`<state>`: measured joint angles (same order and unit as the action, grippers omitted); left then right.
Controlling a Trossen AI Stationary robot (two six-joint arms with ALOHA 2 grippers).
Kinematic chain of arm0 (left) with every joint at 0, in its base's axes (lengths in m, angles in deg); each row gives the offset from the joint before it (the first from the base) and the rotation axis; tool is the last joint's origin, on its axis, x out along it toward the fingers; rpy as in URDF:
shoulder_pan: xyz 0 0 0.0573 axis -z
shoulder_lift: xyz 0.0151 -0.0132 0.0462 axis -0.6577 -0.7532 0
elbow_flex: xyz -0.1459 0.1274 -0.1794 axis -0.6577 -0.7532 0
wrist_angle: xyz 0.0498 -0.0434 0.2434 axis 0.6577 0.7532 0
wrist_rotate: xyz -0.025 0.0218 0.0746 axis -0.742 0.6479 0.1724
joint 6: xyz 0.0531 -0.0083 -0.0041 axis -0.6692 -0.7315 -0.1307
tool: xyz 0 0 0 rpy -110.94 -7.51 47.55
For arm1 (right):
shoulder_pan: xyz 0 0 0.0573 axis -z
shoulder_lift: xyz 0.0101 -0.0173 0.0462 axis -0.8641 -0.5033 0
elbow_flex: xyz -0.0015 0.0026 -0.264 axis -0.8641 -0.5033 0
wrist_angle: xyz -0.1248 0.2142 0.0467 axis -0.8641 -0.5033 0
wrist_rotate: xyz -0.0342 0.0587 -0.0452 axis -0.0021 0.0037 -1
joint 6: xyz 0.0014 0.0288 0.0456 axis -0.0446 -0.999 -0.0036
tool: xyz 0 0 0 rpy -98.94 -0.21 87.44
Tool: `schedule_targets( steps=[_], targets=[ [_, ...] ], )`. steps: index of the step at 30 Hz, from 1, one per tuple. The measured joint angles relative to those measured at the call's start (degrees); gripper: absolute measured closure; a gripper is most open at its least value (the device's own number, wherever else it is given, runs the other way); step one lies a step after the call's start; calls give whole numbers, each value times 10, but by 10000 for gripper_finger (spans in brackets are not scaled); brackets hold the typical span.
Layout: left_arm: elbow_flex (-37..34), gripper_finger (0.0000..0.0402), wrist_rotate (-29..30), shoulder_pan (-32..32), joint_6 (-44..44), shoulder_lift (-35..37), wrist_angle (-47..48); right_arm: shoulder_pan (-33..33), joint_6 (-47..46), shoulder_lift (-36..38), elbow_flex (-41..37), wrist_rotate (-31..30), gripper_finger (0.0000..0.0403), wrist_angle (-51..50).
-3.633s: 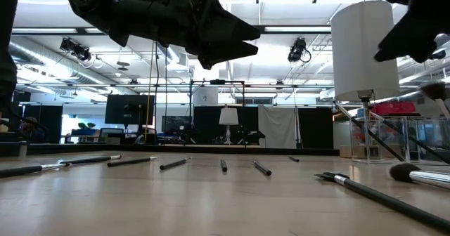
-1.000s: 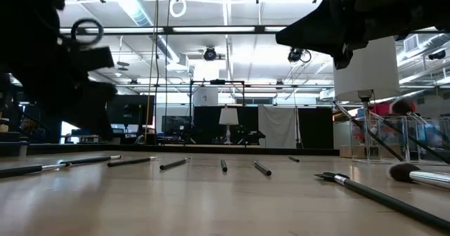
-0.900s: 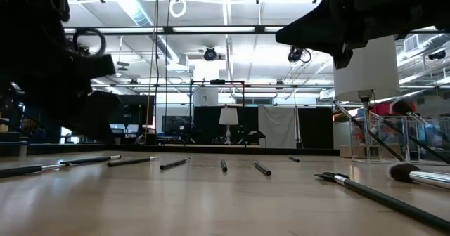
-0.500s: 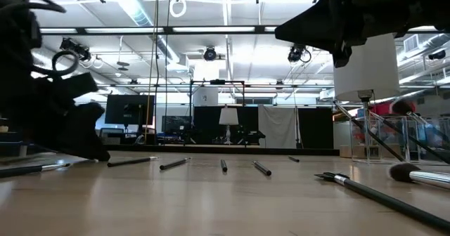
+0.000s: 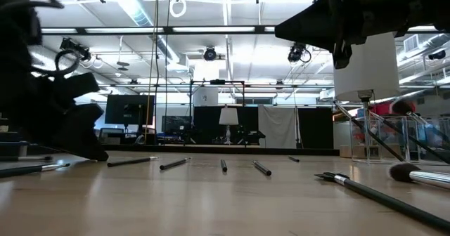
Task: Put items in baskets/containers
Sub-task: Put the black eyeshadow brush into the transparent organizer
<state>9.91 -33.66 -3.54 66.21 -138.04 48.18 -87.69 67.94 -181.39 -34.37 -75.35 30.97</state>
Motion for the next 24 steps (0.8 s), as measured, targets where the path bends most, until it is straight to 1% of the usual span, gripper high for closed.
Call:
schedule_targets(
  steps=[2, 5, 6, 9, 12, 16, 20, 24],
  targets=[
    [35, 225, -47, 0, -9, 17, 74, 1, 1, 0, 0, 0, 401, 1],
    [90, 225, -132, 2, -71, 38, 186, 5, 2, 0, 0, 0, 401, 2],
    [104, 225, -153, 6, -90, 44, 213, 6, 2, 0, 0, 0, 401, 2],
    [118, 225, -188, 29, -135, 63, 248, 6, 11, 0, 0, 0, 401, 2],
    [111, 215, -226, 68, -130, 96, 263, 6, 20, 0, 0, 0, 401, 1],
    [106, 184, -224, 139, -92, 135, 263, 6, 29, 0, 0, 0, 401, -2],
    [106, 152, -203, 196, -88, 141, 262, 6, 31, 0, 0, 0, 401, -4],
    [74, 142, -200, 232, -74, 140, 228, 6, 32, 0, 0, 0, 401, -5]
  ],
)
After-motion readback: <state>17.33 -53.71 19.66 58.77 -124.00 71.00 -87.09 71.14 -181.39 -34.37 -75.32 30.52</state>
